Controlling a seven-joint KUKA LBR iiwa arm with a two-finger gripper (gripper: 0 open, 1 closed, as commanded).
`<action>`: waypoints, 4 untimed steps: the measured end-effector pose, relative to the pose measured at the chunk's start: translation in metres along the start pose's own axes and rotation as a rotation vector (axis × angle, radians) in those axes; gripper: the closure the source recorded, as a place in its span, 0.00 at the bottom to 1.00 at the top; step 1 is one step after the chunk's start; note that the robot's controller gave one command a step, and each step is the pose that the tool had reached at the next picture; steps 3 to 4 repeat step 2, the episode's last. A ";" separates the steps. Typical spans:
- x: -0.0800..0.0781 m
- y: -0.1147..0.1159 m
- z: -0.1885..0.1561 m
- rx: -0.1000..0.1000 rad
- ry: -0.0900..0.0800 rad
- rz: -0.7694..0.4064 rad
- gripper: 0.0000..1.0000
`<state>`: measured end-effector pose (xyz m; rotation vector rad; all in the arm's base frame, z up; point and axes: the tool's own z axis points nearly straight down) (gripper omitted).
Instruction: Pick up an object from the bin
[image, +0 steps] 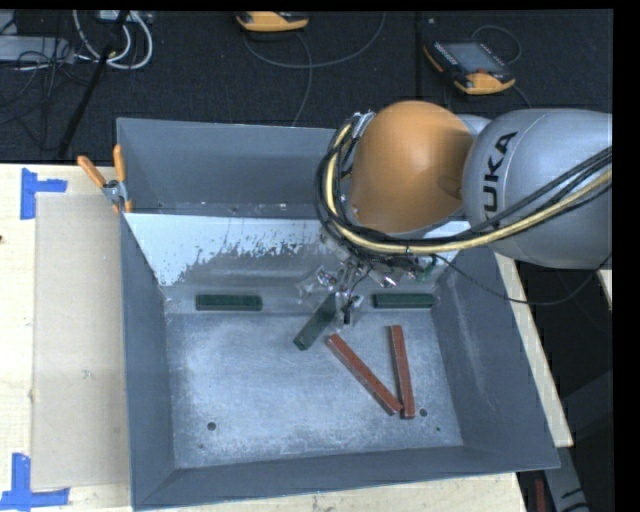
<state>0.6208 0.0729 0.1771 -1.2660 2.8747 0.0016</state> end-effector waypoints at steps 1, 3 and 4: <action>-0.003 0.020 -0.059 0.004 -0.006 -0.031 1.00; -0.001 0.000 -0.112 0.006 -0.006 -0.008 1.00; -0.001 0.000 -0.112 0.006 -0.006 -0.008 1.00</action>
Offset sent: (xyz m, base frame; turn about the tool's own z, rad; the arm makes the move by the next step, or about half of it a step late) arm -0.0138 0.0147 0.0554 -0.0342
